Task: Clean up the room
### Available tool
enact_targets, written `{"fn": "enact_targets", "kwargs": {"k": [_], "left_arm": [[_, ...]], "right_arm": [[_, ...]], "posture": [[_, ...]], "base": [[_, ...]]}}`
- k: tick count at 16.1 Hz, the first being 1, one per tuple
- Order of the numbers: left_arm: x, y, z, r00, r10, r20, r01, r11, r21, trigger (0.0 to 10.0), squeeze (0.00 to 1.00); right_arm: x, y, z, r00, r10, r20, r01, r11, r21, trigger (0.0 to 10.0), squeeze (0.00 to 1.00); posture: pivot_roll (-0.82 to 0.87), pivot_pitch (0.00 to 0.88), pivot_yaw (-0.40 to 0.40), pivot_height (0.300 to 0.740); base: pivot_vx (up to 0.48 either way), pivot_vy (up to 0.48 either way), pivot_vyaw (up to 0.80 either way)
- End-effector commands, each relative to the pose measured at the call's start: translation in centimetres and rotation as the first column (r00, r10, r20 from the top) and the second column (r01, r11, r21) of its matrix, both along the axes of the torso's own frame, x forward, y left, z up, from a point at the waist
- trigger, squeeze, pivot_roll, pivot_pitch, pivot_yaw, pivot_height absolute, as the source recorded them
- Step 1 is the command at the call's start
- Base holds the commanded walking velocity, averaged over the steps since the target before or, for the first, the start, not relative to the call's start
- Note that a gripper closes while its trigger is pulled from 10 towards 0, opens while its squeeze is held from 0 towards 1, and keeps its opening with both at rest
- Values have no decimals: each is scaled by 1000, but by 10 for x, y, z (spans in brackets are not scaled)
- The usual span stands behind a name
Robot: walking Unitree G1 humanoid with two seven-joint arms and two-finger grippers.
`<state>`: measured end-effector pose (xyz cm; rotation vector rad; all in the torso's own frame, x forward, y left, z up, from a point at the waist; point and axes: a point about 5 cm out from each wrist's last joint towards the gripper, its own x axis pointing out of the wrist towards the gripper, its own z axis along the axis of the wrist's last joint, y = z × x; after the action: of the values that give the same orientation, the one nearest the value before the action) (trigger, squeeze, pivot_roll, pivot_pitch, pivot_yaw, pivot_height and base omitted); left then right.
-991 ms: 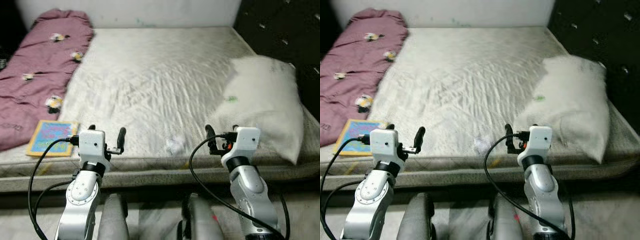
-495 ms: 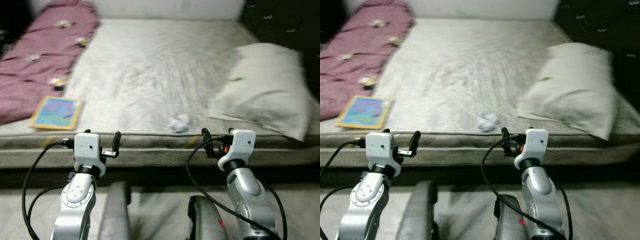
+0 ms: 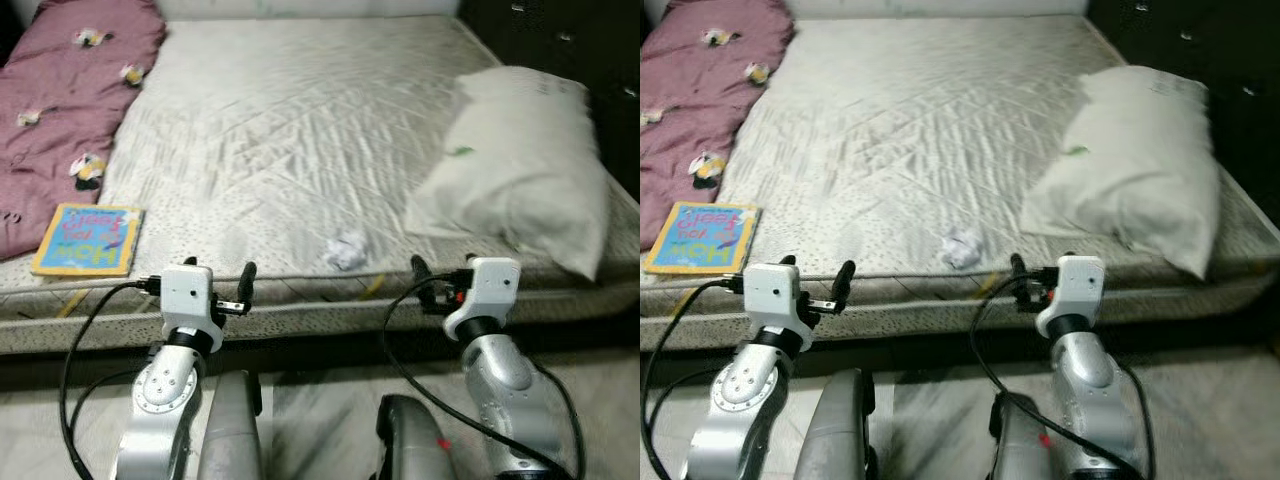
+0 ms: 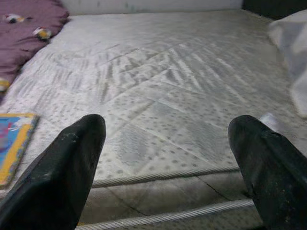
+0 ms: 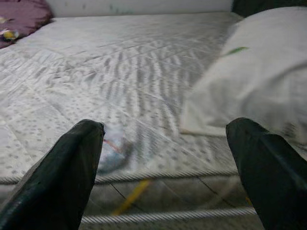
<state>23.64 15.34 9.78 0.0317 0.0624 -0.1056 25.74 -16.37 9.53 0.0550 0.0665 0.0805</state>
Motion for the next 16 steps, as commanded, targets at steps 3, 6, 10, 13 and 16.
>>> {"fn": "enact_targets", "kwargs": {"k": [3,6,10,13,16], "left_arm": [[1,-1,4,1000,-11,19,11,1000,-3,10000,0],[1,0,4,1000,-5,13,5,1000,1,10000,0],[1,0,2,1000,4,-2,-4,1000,8,10000,0],[1,1,2,1000,10,-8,-10,1000,8,10000,0],[0,0,2,1000,1,-3,-1,1000,3,10000,0]], "right_arm": [[0,-1,2,1000,9,8,-9,1000,-15,10000,0],[0,1,3,1000,19,10,-19,1000,-14,10000,0],[0,2,2,999,39,6,-39,999,-15,10000,0],[0,3,1,999,54,-3,-54,998,-26,10000,0],[1,4,0,998,64,-9,-64,998,-27,10000,0]], "posture": [[11,42,-7,587],[11,45,-7,587],[13,49,-8,587],[15,50,-10,587],[14,52,-13,587]], "base": [[345,0,0],[204,0,533],[0,0,339],[0,0,800],[0,0,800]]}}
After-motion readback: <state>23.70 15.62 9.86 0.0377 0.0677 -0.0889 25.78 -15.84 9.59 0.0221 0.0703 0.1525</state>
